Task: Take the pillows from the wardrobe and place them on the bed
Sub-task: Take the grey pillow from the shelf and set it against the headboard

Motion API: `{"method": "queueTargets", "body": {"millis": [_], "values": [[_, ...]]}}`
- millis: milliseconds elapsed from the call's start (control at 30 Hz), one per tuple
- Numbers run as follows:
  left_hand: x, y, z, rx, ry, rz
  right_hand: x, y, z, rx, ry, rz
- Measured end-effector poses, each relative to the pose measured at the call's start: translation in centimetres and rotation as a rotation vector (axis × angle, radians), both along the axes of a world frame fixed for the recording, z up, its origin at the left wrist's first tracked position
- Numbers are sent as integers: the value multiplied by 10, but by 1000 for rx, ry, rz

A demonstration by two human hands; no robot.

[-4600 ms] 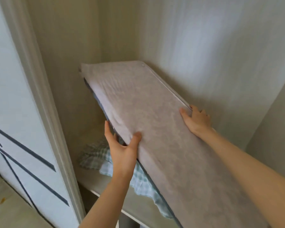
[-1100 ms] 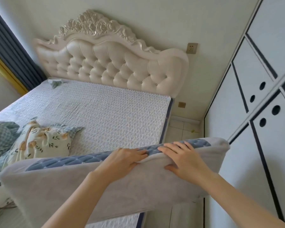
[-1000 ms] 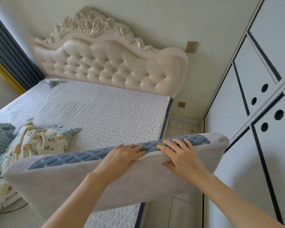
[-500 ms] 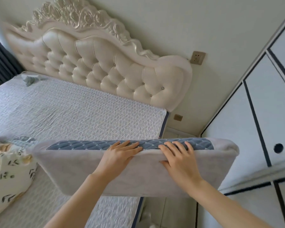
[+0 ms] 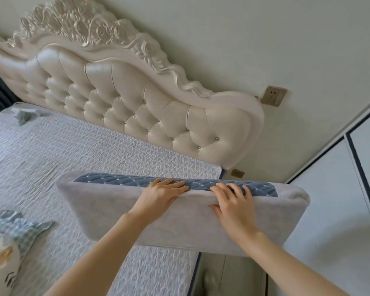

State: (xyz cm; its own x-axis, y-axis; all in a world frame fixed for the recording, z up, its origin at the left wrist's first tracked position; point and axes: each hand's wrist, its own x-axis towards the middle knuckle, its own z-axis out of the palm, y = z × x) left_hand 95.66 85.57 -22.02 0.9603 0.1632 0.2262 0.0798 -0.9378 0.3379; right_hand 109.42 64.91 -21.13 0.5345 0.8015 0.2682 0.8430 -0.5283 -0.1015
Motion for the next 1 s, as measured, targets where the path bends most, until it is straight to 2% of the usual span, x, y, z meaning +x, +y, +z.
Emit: {"method": "queueTargets", "body": {"millis": [267, 467, 567, 667, 767, 900, 1000], "values": [[109, 88, -29, 97, 51, 27, 108, 92, -38, -56, 143, 8], [157, 133, -67, 144, 99, 110, 169, 148, -70, -122, 212, 63], [165, 148, -94, 142, 225, 115, 184, 167, -88, -252, 259, 121], [160, 145, -122, 70, 383, 202, 194, 180, -104, -435, 428, 210], [156, 129, -140, -32, 324, 348, 200, 183, -114, -524, 436, 289], [160, 107, -136, -304, 206, 564, 205, 183, -115, -504, 520, 284], [155, 92, -135, -358, 261, 763, 205, 184, -121, -582, 586, 185]]}}
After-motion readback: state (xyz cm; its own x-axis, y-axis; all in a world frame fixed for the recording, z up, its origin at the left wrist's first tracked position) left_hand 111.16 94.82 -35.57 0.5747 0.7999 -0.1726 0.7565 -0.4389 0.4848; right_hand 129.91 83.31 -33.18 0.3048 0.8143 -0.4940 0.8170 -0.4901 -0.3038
